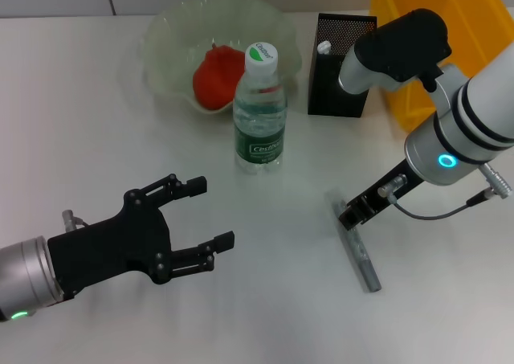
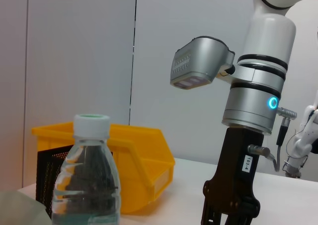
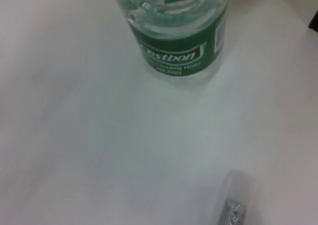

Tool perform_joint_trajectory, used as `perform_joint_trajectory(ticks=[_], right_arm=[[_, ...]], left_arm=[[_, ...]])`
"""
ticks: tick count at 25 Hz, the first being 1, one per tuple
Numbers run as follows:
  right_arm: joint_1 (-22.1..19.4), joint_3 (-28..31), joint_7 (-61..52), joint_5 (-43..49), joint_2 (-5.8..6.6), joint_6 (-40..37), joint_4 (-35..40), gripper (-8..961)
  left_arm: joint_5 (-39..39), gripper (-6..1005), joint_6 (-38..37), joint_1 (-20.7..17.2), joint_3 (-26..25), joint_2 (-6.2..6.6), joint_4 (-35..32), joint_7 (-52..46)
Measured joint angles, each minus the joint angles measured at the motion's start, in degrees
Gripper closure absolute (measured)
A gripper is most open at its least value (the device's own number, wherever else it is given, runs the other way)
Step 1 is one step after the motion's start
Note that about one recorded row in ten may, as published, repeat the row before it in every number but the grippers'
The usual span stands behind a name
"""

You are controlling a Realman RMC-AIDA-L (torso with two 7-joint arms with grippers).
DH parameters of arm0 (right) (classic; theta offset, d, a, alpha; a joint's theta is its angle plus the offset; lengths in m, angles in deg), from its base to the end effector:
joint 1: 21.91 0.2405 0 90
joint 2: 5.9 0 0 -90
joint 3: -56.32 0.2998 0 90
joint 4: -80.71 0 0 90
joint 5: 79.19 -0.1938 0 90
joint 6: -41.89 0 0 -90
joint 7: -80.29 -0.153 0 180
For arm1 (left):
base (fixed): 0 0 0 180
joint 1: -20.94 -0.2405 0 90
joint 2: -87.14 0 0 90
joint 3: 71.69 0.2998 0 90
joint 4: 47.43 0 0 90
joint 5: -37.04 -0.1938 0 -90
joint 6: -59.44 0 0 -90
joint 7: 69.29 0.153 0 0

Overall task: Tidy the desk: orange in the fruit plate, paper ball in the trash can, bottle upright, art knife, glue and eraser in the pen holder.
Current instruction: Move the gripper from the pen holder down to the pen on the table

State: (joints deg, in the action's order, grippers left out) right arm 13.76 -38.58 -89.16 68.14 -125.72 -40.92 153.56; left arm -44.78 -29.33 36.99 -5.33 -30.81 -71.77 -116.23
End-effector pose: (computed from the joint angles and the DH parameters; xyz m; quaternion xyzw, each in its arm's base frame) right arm 0.2107 0.3459 -0.0836 -0.8713 0.4185 -0.1933 0.1681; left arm -0.3127 0.2495 -0.0667 -0.9238 -0.1155 -0.3247 0.1669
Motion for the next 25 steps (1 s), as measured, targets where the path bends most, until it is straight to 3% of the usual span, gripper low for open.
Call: perform_joint_trajectory(ticks=[2,20,25], right_arm=[[0.2,0.1,0.0,-0.5,0.02,0.3,-0.6,583],[3.1,-0.4,0.3,-1.3,0.02,1.9,-6.7,602],[3.4,-0.7,0.4,-1.3,0.04,2.1,-7.2,679]], left_arm=[[0.0,148,0.0,0.0,0.0,-0.04,0.0,0.0],[0.0,149,0.2,-0.2,0.0,-0.09,0.0,0.0],[0.0,149,0.2,-0.2,0.0,-0.09,0.0,0.0]])
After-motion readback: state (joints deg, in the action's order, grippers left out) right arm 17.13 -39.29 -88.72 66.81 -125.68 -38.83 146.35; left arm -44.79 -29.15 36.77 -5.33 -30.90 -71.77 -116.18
